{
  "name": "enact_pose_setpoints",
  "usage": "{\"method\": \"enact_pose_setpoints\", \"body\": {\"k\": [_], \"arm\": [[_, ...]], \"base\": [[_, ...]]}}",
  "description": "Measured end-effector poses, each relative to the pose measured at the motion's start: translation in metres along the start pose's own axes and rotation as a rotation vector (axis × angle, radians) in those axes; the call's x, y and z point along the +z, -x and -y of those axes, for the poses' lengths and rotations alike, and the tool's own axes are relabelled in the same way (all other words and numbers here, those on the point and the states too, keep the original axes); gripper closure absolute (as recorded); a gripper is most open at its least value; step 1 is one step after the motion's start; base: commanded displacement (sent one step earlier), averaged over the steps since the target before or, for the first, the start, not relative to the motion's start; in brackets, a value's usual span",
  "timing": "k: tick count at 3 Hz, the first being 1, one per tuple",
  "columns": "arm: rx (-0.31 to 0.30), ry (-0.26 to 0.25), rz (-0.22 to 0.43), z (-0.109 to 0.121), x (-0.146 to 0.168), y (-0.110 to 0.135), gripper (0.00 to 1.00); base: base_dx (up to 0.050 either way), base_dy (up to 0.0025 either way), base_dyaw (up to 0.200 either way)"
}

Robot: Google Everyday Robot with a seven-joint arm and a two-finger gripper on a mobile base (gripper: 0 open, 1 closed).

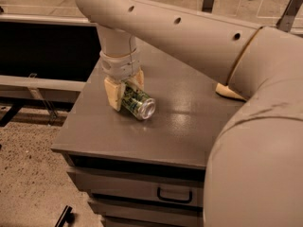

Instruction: Place green can upright

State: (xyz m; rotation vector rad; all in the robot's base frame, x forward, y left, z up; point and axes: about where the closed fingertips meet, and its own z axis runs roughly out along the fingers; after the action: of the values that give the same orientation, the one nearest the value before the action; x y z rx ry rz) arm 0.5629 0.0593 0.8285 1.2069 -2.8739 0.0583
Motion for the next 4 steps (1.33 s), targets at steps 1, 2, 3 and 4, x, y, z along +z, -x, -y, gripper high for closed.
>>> {"method": "enact_pose_setpoints", "body": {"k": [1,2,3,4], "arm": [[0.000,0.000,0.000,0.000,-0.004,0.000,0.88],[-0.097,-0.024,0.031,-0.004,-0.036,0.014,1.00],[-0.217,-0.070,0.097,-0.004,-0.077,0.025,1.00],[-0.235,-0.072,0.135,-0.005,-0.078,0.036,1.00]], "base": [[0.000,0.00000,0.000],[0.000,0.00000,0.000],[0.000,0.00000,0.000],[0.000,0.00000,0.000]]}}
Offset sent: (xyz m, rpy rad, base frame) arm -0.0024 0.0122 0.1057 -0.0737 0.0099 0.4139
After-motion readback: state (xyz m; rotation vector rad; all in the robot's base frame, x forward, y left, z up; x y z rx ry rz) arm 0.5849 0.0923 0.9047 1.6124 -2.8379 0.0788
